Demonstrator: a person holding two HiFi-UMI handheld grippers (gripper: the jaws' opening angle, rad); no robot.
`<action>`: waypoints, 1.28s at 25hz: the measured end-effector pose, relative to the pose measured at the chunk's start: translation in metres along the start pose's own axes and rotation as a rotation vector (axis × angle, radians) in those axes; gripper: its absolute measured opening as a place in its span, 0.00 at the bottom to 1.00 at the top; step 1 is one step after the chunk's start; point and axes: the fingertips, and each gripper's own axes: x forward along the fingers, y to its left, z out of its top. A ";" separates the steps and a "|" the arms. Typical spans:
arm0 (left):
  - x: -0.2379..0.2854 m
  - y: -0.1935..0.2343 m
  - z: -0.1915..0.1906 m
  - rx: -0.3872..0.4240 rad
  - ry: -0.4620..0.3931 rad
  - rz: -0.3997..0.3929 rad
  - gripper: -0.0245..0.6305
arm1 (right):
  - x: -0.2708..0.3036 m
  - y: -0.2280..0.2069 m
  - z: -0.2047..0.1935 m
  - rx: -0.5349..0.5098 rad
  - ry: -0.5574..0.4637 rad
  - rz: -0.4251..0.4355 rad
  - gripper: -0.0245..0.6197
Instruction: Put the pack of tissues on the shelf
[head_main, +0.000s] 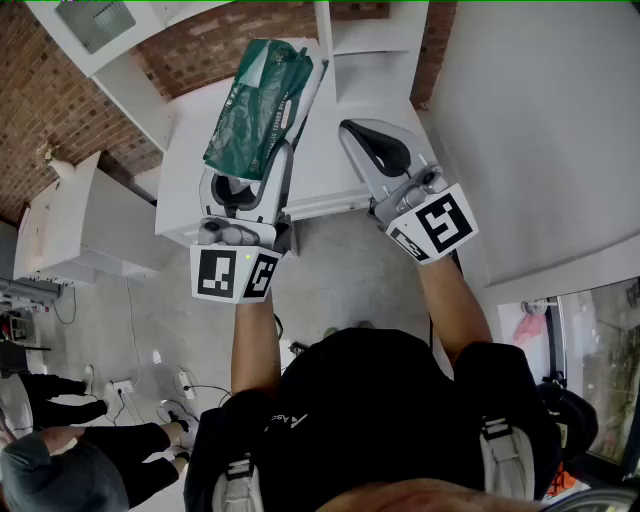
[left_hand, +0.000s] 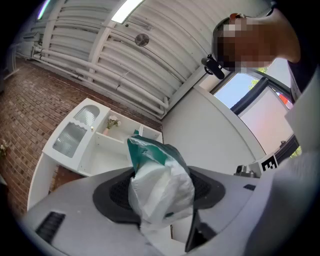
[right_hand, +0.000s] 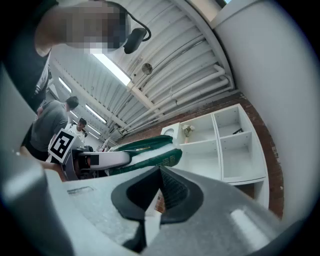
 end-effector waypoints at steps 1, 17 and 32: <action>0.000 0.000 0.001 0.002 -0.001 0.000 0.44 | 0.000 0.000 0.001 -0.001 -0.002 0.002 0.04; 0.022 -0.010 -0.003 0.027 0.000 0.013 0.44 | -0.007 -0.022 -0.002 0.031 -0.020 0.029 0.04; 0.069 -0.015 -0.010 0.080 0.001 0.069 0.44 | -0.002 -0.078 0.006 -0.013 -0.057 0.099 0.04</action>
